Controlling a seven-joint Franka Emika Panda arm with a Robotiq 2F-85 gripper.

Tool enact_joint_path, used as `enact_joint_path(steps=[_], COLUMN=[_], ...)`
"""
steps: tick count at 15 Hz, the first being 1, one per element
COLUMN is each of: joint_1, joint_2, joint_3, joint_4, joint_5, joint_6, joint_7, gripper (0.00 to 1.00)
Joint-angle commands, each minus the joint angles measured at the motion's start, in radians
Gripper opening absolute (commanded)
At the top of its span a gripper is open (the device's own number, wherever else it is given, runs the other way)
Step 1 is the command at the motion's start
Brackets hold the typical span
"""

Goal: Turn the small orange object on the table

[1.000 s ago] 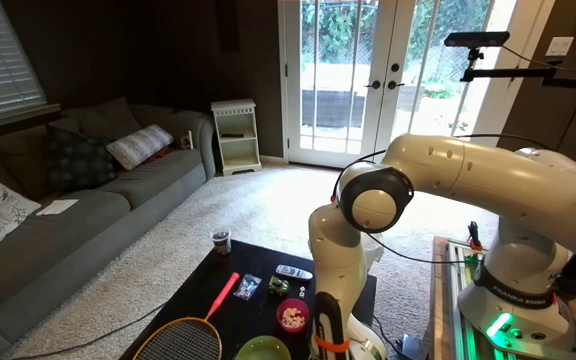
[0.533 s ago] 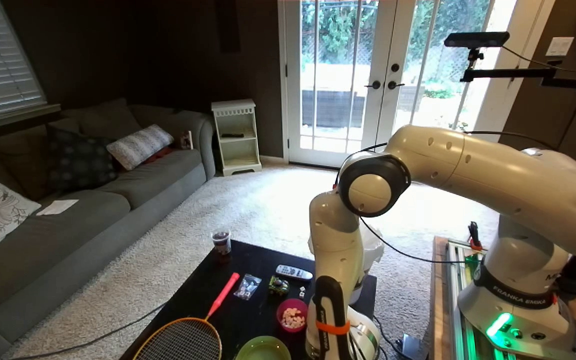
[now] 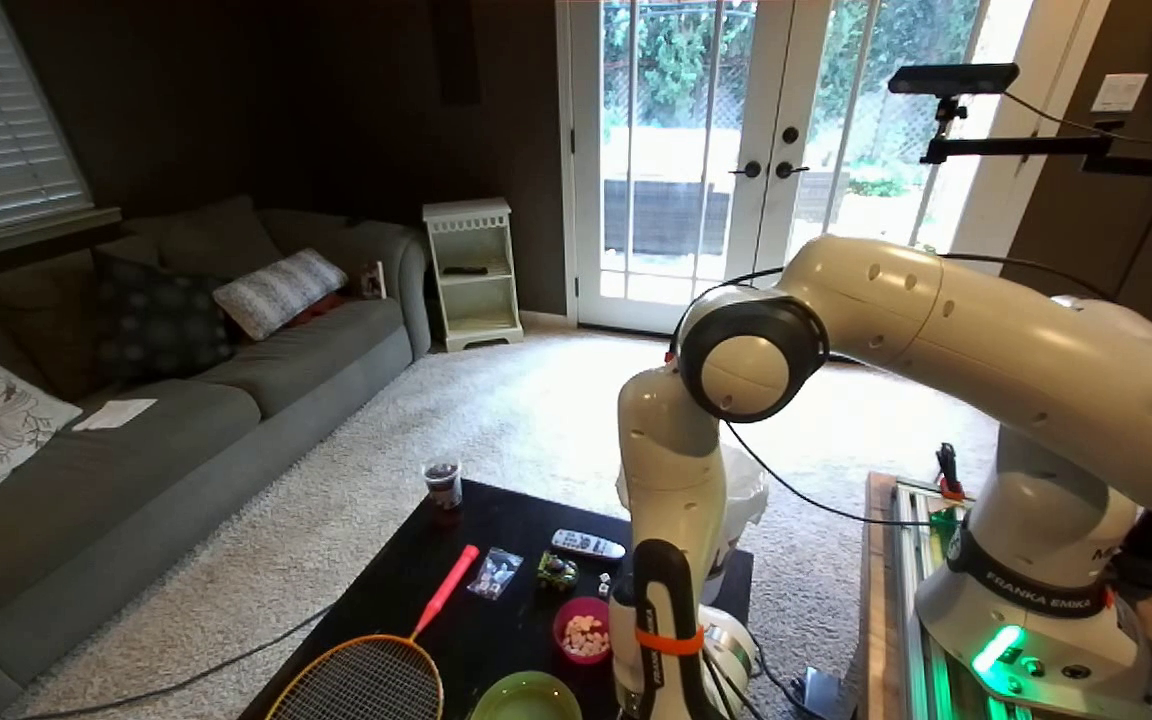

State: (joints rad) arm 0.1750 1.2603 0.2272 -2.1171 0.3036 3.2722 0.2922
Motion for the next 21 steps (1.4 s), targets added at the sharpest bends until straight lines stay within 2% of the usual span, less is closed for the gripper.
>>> enact_joint_path(steps=[1,5,10,15,21], joint_1=[0.079,0.161,0.215,0.234,0.221], joint_2=[-0.04,-0.037,-0.027,-0.004,0.03], joint_3=[-0.056,-0.105,-0.131,-0.146,-0.14], joint_4=[-0.03,-0.026,-0.017,0.007,0.036], joint_5=[-0.06,-0.083,-0.08,-0.079,-0.083], joint_6=[-0.048,-0.016,0.002,0.008,0.008], joint_7=[-0.062,-0.094,-0.102,-0.1,-0.102], gripper=[0.08,0.08,0.08,0.08,0.08])
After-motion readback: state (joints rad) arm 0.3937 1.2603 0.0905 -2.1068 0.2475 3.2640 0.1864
